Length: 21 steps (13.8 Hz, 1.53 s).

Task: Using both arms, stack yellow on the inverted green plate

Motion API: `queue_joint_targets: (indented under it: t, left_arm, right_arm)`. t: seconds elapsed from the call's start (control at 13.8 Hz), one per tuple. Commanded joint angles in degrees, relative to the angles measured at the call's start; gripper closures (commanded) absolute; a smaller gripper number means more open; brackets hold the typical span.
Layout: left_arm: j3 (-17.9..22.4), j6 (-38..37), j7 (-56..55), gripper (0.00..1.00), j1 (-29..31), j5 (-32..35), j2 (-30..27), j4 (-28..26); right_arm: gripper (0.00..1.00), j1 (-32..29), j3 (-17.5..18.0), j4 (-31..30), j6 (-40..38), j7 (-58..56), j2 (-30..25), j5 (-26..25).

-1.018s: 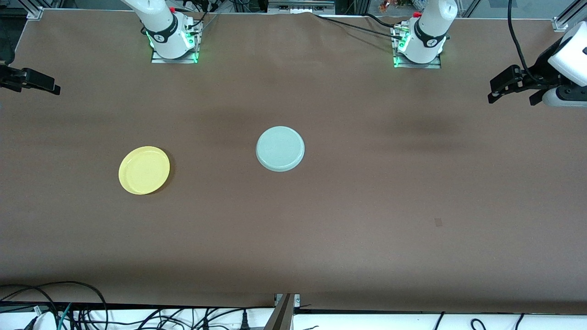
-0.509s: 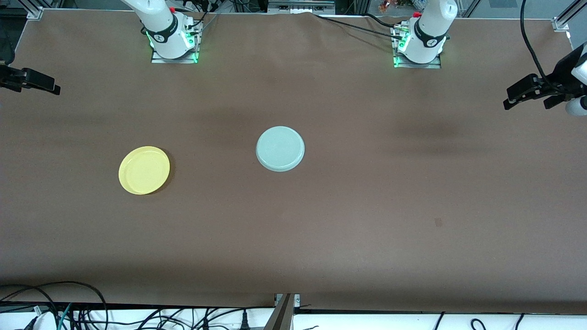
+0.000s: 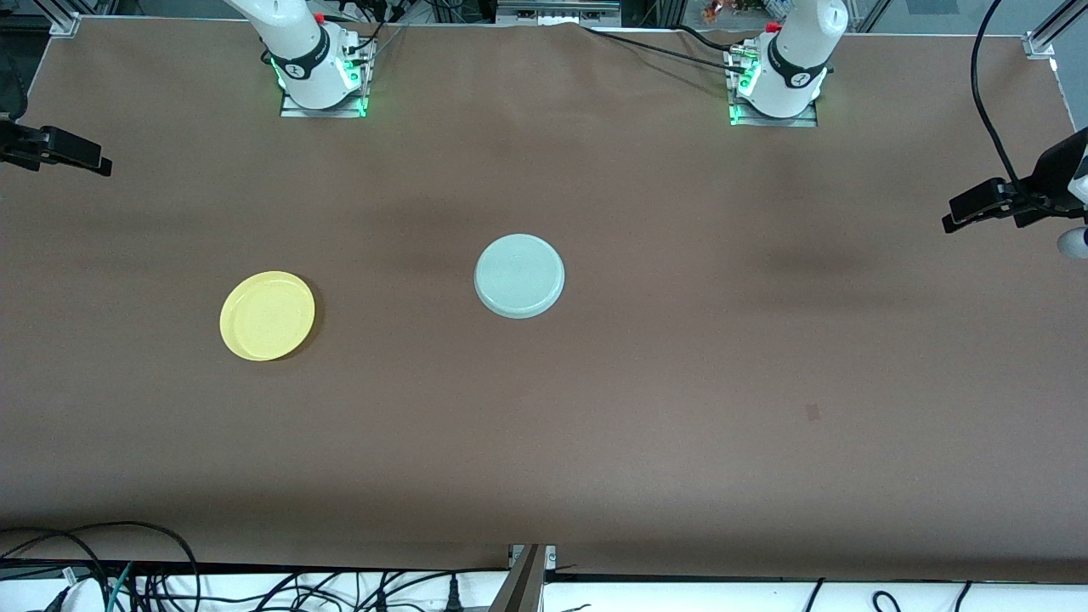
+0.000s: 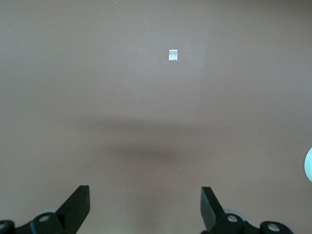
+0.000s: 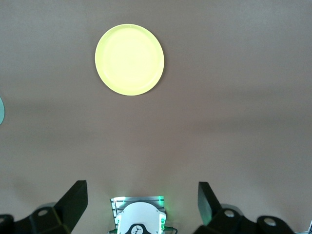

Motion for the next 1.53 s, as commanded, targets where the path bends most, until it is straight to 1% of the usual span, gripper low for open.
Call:
queue_joint_targets:
  t: [0.0,0.36,1.45]
  left_arm:
    - [-0.7,-0.5,0.0,0.0,0.4,2.5,0.1,1.7]
    - [-0.5,-0.7,0.4,0.0,1.1,2.2,-1.2,0.9]
    - [-0.5,-0.6,-0.1,0.0,1.1,1.8,-0.8,1.5]
  right_arm:
    - [0.0,-0.2,0.0,1.3,-1.0,-0.1,0.4,0.3]
    - [0.0,-0.1,0.0,1.3,-1.0,-0.1,0.4,0.3]
    - [0.0,-0.1,0.0,1.3,-1.0,-0.1,0.3,0.3]
